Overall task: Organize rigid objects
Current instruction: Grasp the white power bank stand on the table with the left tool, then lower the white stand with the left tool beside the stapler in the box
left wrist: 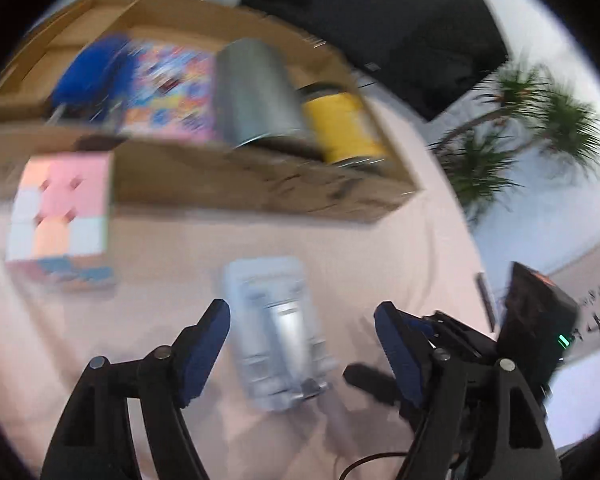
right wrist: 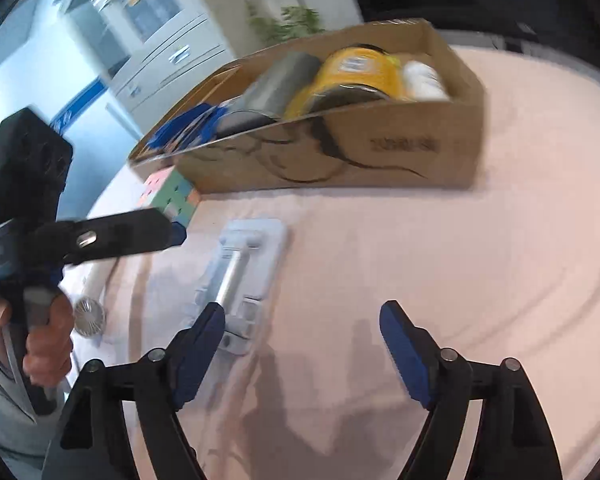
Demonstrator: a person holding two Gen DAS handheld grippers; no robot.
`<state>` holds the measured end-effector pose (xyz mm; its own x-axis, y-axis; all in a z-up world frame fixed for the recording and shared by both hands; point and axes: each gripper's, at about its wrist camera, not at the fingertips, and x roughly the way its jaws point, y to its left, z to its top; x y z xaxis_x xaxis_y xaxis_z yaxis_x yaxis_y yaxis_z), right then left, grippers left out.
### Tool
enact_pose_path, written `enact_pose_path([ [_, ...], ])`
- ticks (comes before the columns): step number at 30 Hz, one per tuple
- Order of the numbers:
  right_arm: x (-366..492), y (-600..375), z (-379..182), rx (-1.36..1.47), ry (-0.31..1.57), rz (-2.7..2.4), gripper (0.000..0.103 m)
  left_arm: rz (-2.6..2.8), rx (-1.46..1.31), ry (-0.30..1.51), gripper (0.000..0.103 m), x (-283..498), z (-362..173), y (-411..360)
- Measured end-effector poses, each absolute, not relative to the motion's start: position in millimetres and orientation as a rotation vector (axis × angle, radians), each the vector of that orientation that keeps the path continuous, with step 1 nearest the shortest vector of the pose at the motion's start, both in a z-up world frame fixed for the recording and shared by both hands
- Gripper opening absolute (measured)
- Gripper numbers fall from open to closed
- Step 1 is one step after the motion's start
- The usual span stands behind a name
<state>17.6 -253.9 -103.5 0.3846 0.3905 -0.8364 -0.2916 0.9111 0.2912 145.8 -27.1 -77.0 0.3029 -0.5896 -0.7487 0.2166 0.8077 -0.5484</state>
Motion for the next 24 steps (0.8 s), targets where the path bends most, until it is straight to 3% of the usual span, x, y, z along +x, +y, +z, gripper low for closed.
enact_pose_path([
  [6, 18, -183, -126, -0.007, 1.11, 0.428, 0.08, -0.597, -0.481, 1.25, 0.072, 147, -107, -18],
  [9, 17, -174, -129, -0.048, 1.092, 0.391, 0.071, -0.624, -0.496, 1.249, 0.065, 146, -110, -18],
  [13, 16, -177, -126, -0.007, 1.087, 0.376, 0.069, -0.588, -0.468, 1.232, 0.039, 138, -101, -17],
  [19, 25, -165, -71, 0.026, 0.946, 0.389, 0.069, -0.554, -0.39, 1.053, 0.041, 140, -29, 10],
  [24, 88, -142, -27, 0.048, 0.839, 0.434, 0.069, -0.525, -0.314, 0.98, 0.041, 202, 16, 29],
])
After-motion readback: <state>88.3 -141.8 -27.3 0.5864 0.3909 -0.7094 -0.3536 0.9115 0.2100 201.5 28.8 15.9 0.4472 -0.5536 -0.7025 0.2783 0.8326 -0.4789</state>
